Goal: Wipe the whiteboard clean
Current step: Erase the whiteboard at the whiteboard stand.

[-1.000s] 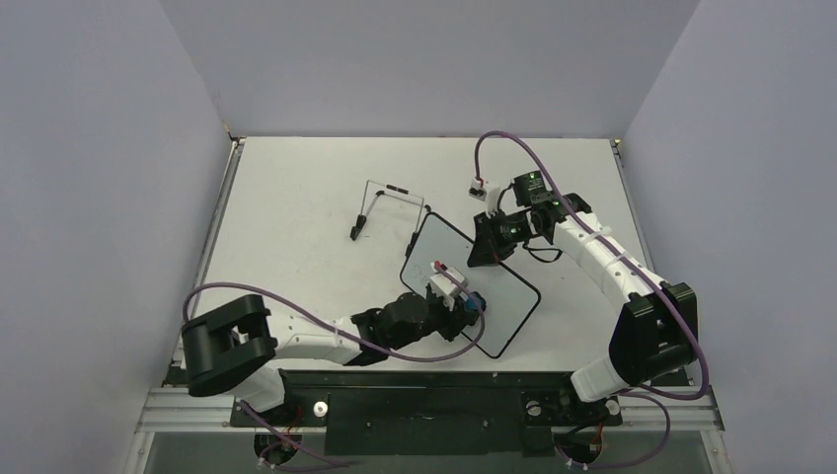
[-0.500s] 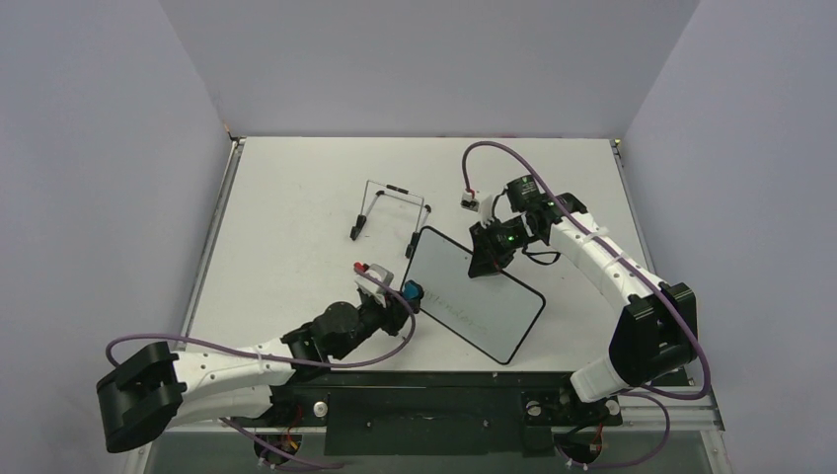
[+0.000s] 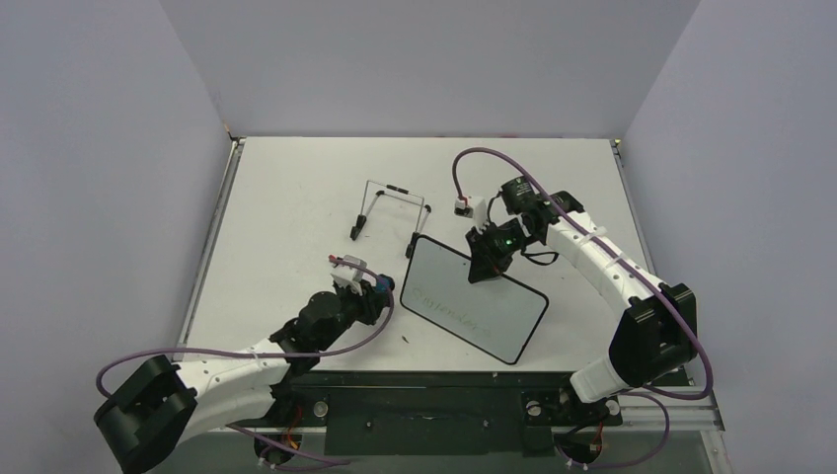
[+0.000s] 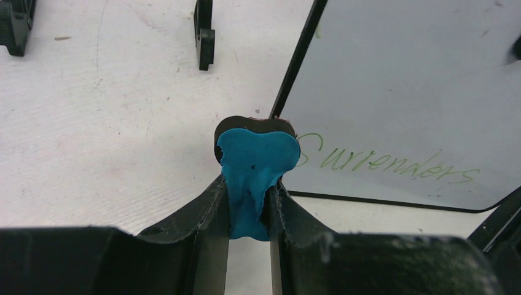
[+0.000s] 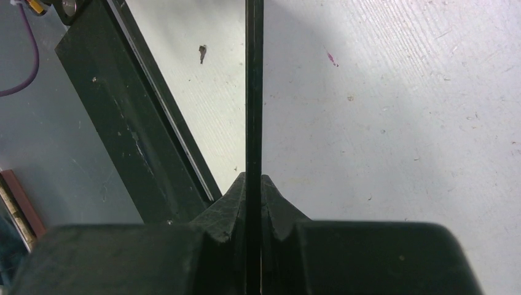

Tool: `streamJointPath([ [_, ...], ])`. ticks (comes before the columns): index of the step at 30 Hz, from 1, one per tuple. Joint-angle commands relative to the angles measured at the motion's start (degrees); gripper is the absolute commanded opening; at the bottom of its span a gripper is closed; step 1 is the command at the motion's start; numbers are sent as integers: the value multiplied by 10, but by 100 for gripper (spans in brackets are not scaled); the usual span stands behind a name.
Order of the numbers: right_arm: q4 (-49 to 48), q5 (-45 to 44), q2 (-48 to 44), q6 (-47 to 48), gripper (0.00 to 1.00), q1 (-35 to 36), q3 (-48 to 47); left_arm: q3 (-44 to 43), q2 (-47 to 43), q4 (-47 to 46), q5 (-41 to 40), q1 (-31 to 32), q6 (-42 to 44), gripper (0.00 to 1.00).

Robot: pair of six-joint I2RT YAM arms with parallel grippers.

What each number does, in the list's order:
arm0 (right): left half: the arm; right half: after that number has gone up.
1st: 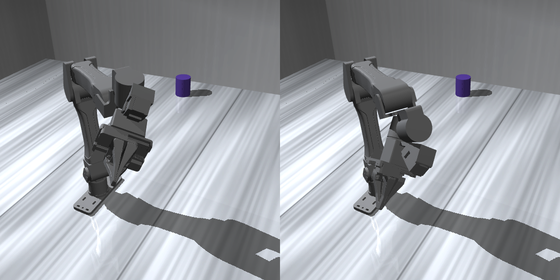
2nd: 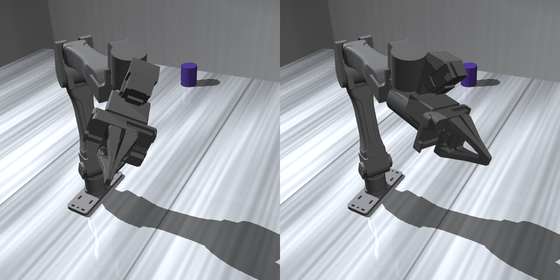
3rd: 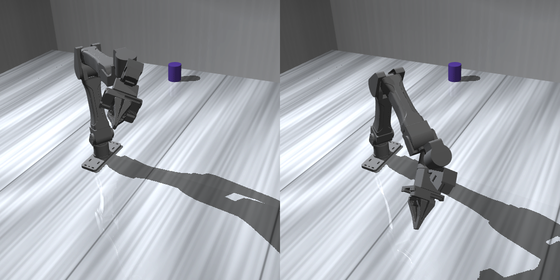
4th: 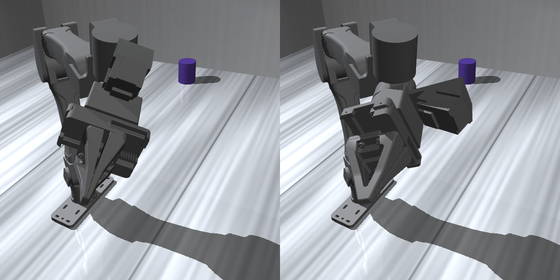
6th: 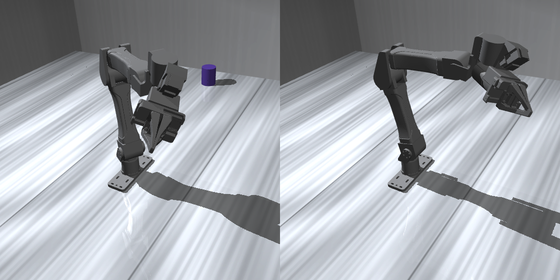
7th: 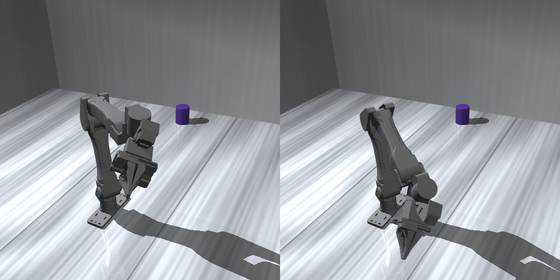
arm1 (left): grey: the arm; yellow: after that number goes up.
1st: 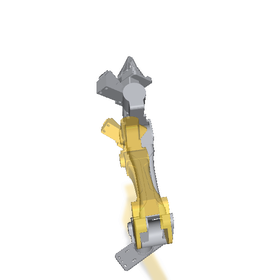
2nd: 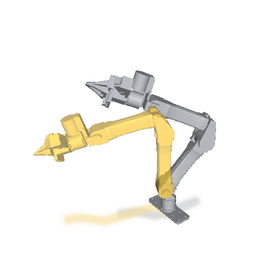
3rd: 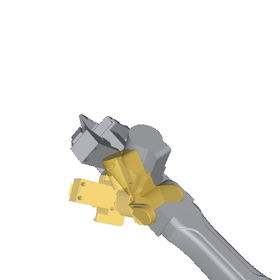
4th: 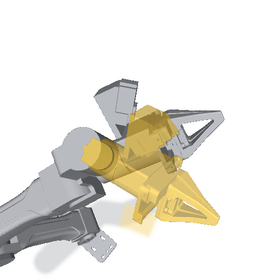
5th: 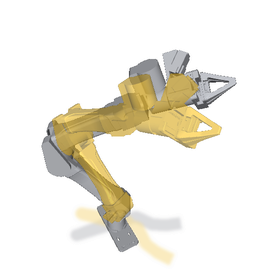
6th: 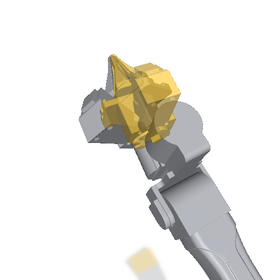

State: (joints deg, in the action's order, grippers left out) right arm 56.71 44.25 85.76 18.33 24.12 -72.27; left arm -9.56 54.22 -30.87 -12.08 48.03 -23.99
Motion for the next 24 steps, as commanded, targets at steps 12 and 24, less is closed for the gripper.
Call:
streamJointPath([
  [12,4,32,42,-22,0,13,-38,-78,227,-145,-85,69,94,0],
  [24,3,38,52,-26,0,19,-44,-127,304,-122,-251,95,52,0],
])
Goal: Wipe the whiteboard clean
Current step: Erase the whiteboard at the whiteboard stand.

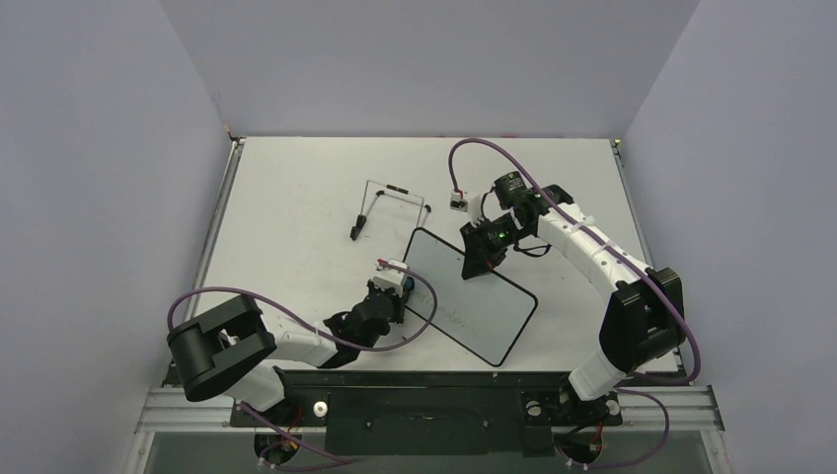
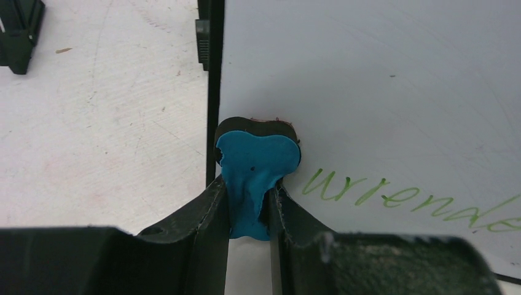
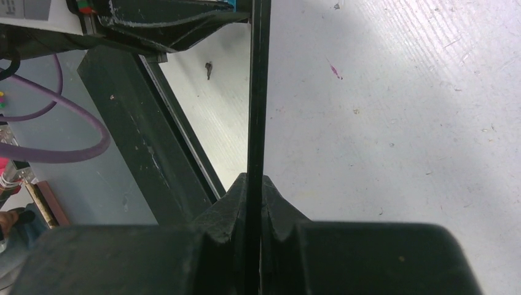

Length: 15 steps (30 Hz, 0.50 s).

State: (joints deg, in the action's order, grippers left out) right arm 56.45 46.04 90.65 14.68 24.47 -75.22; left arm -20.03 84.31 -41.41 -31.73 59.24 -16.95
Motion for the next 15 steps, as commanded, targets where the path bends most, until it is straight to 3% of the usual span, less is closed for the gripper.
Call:
streamJointPath([
  [1,7,19,3,11,0,15,-14,-20,0,-18,-47,-26,-21,0],
  [9,7,26,5,5,0,11,-18,23,3,-66,23,-39,-18,0],
  [15,-7,25,8,-13,0,11,-15,12,33,-95,84,-7,8,0],
])
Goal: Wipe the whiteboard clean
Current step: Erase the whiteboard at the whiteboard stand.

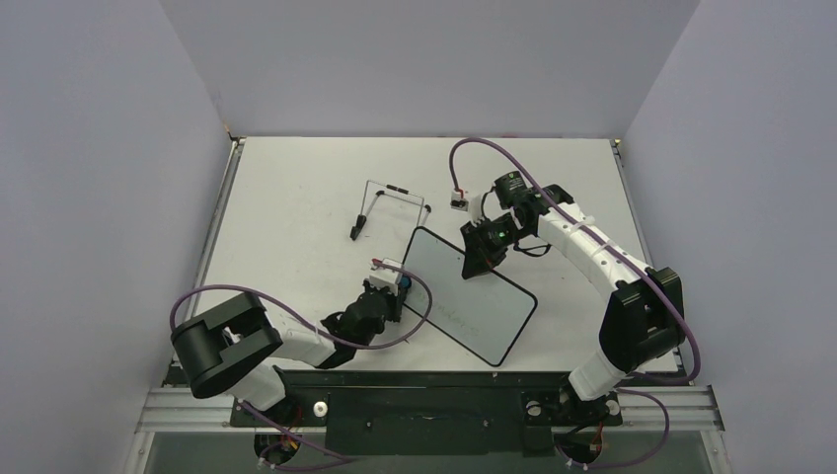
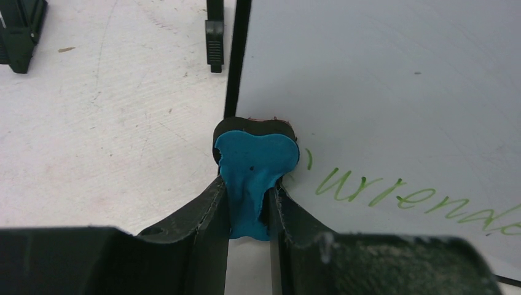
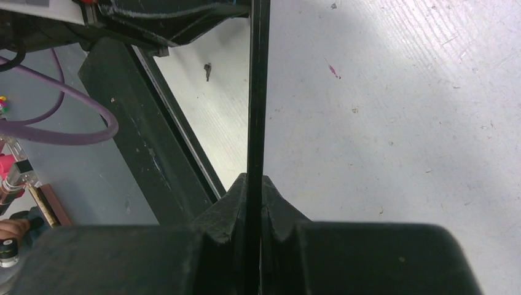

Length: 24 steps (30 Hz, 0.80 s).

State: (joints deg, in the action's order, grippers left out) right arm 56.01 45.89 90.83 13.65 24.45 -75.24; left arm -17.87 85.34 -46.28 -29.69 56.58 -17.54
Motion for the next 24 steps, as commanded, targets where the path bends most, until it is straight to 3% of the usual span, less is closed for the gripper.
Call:
streamJointPath([
  [1,-5,26,6,-6,0,11,-13,-13,29,-48,75,24,15,0],
  [10,-15,26,0,-15,0,7,-6,-21,33,-45,81,34,23,0],
  [16,-18,25,-4,-16,0,8,-4,-31,9,71,-56,-6,-41,0],
  [24,-18,24,-6,-18,0,7,-5,-39,9,132,-61,-15,-70,0],
])
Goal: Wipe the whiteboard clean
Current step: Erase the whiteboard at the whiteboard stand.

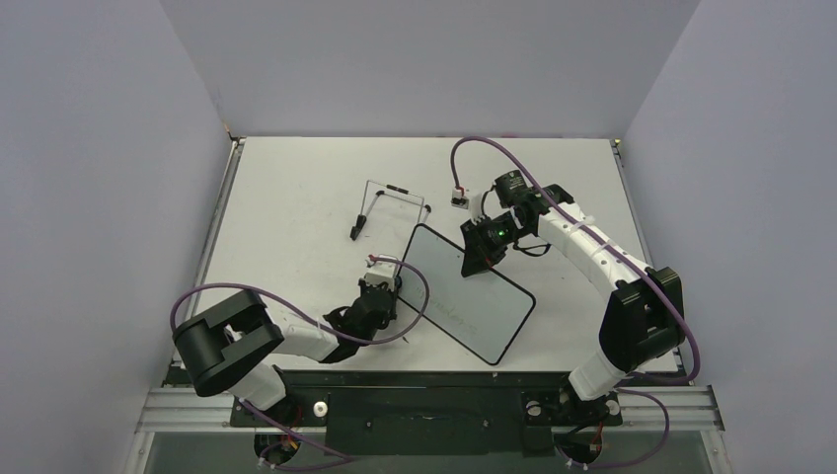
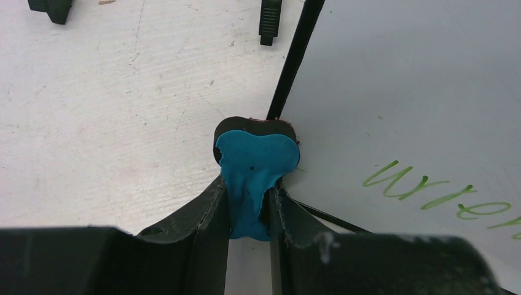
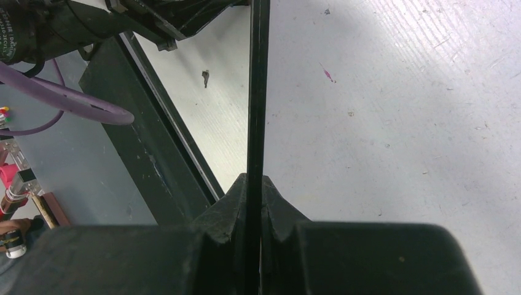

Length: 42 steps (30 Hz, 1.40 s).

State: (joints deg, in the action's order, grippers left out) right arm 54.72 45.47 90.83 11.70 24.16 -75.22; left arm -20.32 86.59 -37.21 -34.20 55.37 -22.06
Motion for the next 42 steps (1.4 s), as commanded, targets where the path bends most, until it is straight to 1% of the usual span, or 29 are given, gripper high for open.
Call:
streamJointPath([
  [1,-6,28,-7,2,0,10,-4,-12,-4,38,-11,-2,-25,0],
  [7,-8,29,-10,0,0,10,-3,5,-19,-26,63,30,19,0],
  [9,-8,30,-10,-1,0,10,-3,-2,-20,-24,98,39,32,0],
  [11,-9,30,-11,-1,0,10,-3,-17,-18,-3,127,43,38,0],
  [14,-8,30,-14,-1,0,10,-3,-41,-16,50,121,45,24,0],
  [16,-9,31,-16,-1,0,9,-1,-47,-19,75,101,42,6,0],
  [19,-10,39,-18,-2,0,7,0,-43,-35,105,85,12,-27,0],
  [24,-11,58,-16,-5,0,2,0,-31,-58,133,108,-45,-60,0],
  [28,-15,63,-15,-9,0,2,1,-27,-61,150,123,-64,-64,0],
  [34,-19,66,-13,-14,0,2,3,-26,-59,129,171,-63,-50,0],
  [36,-19,67,-13,-15,0,2,3,-33,-57,136,179,-58,-39,0],
  [39,-21,72,-13,-17,0,1,3,-52,-50,171,169,-35,-18,0],
  [42,-23,85,-11,-24,0,-7,1,-80,-33,223,132,-8,1,0],
])
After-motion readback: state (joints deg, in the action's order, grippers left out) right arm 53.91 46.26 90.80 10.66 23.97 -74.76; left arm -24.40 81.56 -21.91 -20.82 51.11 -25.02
